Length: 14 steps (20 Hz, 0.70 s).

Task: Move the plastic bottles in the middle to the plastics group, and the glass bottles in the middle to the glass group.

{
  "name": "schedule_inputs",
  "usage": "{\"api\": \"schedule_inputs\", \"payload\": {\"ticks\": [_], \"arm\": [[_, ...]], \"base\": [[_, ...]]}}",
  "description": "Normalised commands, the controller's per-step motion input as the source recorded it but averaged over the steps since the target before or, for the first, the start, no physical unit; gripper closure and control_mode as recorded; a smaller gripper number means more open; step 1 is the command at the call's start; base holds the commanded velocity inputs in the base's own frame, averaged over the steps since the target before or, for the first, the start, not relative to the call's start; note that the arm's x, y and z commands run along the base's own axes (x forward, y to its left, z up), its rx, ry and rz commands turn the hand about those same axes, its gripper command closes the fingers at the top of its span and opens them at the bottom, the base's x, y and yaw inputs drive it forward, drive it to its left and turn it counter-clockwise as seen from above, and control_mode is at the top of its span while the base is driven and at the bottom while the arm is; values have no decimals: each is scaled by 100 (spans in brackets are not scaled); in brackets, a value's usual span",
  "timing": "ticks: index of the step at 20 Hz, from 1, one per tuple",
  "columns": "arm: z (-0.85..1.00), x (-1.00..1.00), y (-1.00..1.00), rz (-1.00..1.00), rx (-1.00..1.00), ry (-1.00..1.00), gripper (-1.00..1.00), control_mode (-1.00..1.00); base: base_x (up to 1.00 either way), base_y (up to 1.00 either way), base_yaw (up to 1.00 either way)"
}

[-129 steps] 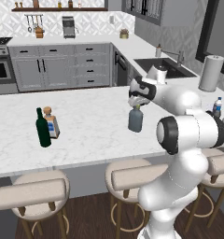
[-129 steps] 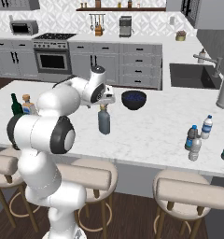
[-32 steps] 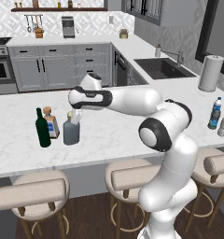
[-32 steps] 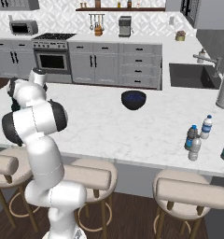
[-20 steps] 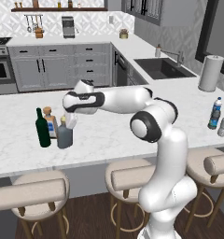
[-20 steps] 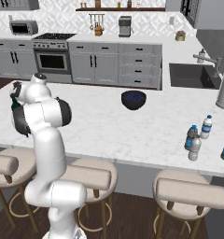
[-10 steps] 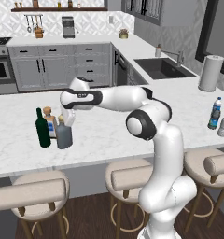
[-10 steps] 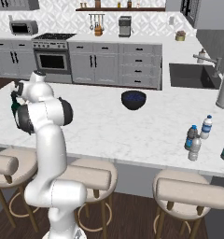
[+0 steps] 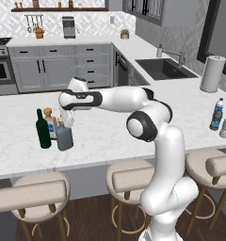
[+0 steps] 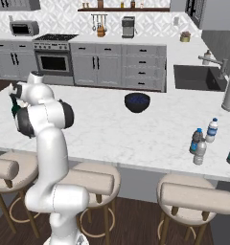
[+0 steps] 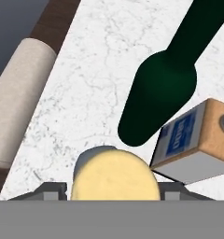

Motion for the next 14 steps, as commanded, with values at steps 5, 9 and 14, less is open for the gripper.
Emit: {"api": "schedule_inputs", "payload": {"ticks": [5, 9, 14], "arm": [[1, -8, -2, 0, 0, -2, -100, -100], [24, -10, -8, 4, 0, -7, -100, -100], [33, -12, -10, 2, 0, -6, -100, -100]], "base": [[0, 0, 0], [0, 0, 0], [0, 0, 0]]}}
